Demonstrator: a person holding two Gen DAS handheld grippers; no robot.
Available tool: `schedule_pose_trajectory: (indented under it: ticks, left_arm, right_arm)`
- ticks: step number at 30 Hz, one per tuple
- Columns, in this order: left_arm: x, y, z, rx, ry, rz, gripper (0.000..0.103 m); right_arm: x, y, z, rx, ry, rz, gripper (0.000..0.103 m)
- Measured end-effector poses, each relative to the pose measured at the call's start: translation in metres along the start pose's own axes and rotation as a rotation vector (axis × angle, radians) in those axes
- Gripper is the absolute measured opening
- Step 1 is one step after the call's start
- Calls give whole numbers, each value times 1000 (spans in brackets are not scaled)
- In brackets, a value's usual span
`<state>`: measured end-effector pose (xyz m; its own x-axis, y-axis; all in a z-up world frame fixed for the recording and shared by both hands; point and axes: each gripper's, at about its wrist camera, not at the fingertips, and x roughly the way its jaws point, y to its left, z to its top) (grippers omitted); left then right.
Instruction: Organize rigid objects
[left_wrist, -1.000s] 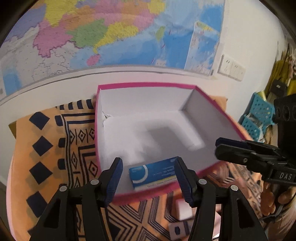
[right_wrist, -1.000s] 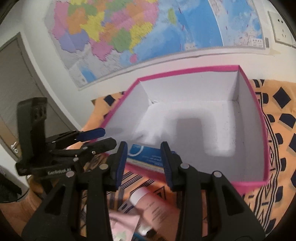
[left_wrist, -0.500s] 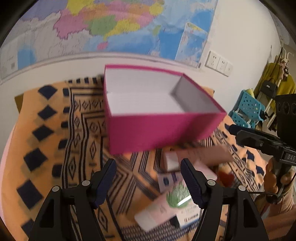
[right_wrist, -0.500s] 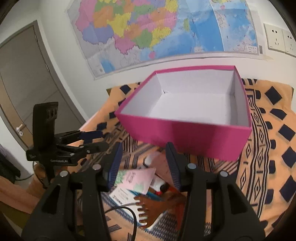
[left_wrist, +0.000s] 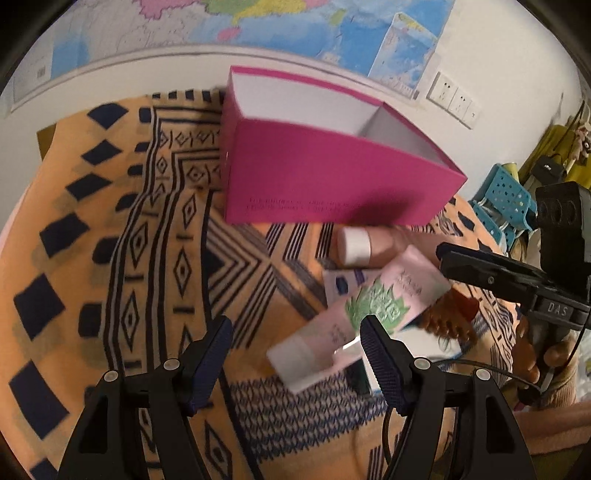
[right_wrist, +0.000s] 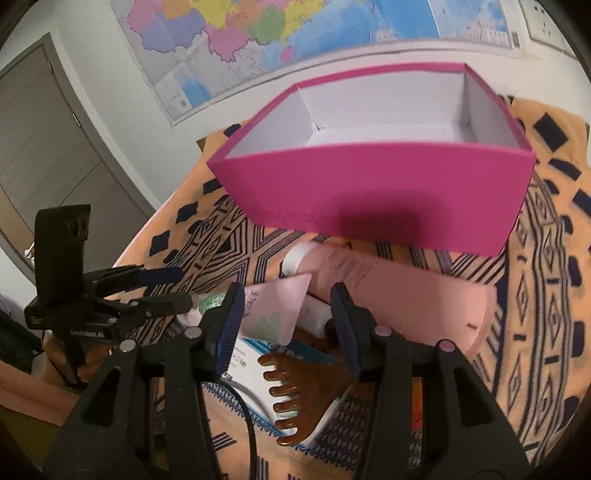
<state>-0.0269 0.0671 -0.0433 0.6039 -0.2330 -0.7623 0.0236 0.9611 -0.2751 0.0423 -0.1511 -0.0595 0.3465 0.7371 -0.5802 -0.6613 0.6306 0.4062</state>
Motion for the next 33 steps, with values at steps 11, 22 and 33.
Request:
schedule_pose_trajectory:
  ticks: [11, 22, 33]
  left_arm:
    - [4, 11, -18, -83, 35, -44, 73]
    - [7, 1, -19, -57, 48, -75, 65]
    - [9, -6, -22, -53, 59, -86, 61]
  right_arm:
    - [12, 3, -5, 3, 22, 20, 49]
    - [17, 7, -10, -13, 40, 29, 37]
    - [16, 8, -11, -28, 33, 10, 32]
